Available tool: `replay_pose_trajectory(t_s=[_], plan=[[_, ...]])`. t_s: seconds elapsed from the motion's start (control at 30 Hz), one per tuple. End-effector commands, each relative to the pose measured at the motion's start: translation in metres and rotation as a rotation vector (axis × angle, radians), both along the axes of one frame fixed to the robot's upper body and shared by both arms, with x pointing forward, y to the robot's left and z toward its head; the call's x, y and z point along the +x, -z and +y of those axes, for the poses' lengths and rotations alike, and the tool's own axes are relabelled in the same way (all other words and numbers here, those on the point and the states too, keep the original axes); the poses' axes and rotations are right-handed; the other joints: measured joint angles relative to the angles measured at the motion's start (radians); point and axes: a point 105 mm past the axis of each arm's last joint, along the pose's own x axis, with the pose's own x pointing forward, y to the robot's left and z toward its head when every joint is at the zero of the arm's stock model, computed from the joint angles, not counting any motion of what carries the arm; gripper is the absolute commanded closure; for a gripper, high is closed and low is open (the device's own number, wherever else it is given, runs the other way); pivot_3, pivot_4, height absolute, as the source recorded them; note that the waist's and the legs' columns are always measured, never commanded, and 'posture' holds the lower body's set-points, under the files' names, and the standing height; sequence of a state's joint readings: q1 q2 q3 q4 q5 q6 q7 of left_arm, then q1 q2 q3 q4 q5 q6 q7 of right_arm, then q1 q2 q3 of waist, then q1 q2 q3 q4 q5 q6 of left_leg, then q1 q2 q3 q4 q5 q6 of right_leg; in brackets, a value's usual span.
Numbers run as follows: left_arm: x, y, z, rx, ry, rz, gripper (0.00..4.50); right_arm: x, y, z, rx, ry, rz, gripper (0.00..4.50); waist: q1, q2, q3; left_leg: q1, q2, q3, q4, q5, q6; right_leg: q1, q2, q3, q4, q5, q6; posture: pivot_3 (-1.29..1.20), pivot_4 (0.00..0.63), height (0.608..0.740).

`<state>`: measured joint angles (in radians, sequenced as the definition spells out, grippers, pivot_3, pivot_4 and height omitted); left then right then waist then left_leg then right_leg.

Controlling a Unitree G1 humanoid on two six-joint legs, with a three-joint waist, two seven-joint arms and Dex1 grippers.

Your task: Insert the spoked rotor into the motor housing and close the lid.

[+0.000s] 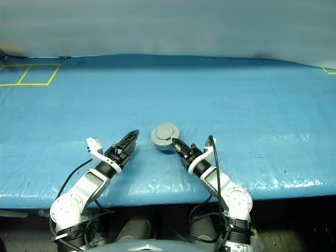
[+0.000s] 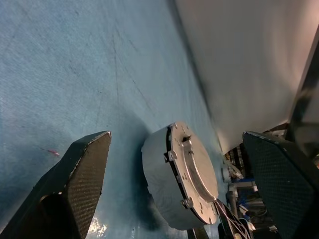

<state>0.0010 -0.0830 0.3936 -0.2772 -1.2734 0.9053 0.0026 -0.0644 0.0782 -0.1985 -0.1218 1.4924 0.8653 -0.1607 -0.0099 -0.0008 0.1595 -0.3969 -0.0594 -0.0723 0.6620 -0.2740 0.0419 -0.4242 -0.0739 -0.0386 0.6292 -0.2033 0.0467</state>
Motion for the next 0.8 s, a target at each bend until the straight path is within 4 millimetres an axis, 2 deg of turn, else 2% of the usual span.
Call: replay_pose_trajectory(t_s=[0.03, 0.2, 0.37, 0.57, 0.8], plan=[[-0.005, -0.009, -0.025, -0.192, 0.031, -0.011, 0.00, 0.003, -0.049, 0.013, 0.130, -0.017, -0.160, 3.29, 0.000, 0.000, 0.000, 0.000, 0.000, 0.000, 0.000, 0.000, 0.000, 0.000, 0.000, 0.000, 0.000, 0.000, 0.000, 0.00, 0.150, 0.740], [-0.006, -0.012, -0.032, -0.262, 0.062, -0.005, 0.00, 0.000, -0.064, 0.020, 0.152, -0.044, -0.195, 3.29, -0.001, 0.000, 0.000, 0.000, 0.000, 0.000, 0.000, 0.000, 0.000, 0.000, 0.000, 0.000, 0.000, 0.000, 0.000, 0.00, 0.150, 0.740], [-0.007, -0.024, -0.038, -0.348, 0.088, -0.052, 0.00, -0.011, -0.076, 0.034, 0.173, -0.106, -0.219, 3.29, -0.002, 0.000, 0.000, 0.000, 0.000, 0.001, 0.000, 0.000, 0.000, -0.001, 0.001, 0.001, 0.000, 0.000, -0.001, 0.00, 0.150, 0.740], [-0.005, -0.031, -0.040, -0.390, 0.086, -0.070, 0.00, -0.022, -0.080, 0.047, 0.184, -0.168, -0.220, 3.29, -0.001, 0.000, 0.000, 0.001, 0.000, 0.002, 0.001, 0.000, 0.000, 0.000, 0.001, 0.002, 0.001, 0.000, -0.001, 0.00, 0.150, 0.740], [-0.002, -0.035, -0.039, -0.417, 0.064, -0.090, 0.00, -0.029, -0.073, 0.050, 0.157, -0.196, -0.189, 3.29, -0.001, 0.000, 0.000, 0.001, 0.001, 0.003, 0.002, 0.000, 0.000, -0.001, 0.002, 0.003, 0.001, 0.001, -0.001, 0.00, 0.150, 0.740]])
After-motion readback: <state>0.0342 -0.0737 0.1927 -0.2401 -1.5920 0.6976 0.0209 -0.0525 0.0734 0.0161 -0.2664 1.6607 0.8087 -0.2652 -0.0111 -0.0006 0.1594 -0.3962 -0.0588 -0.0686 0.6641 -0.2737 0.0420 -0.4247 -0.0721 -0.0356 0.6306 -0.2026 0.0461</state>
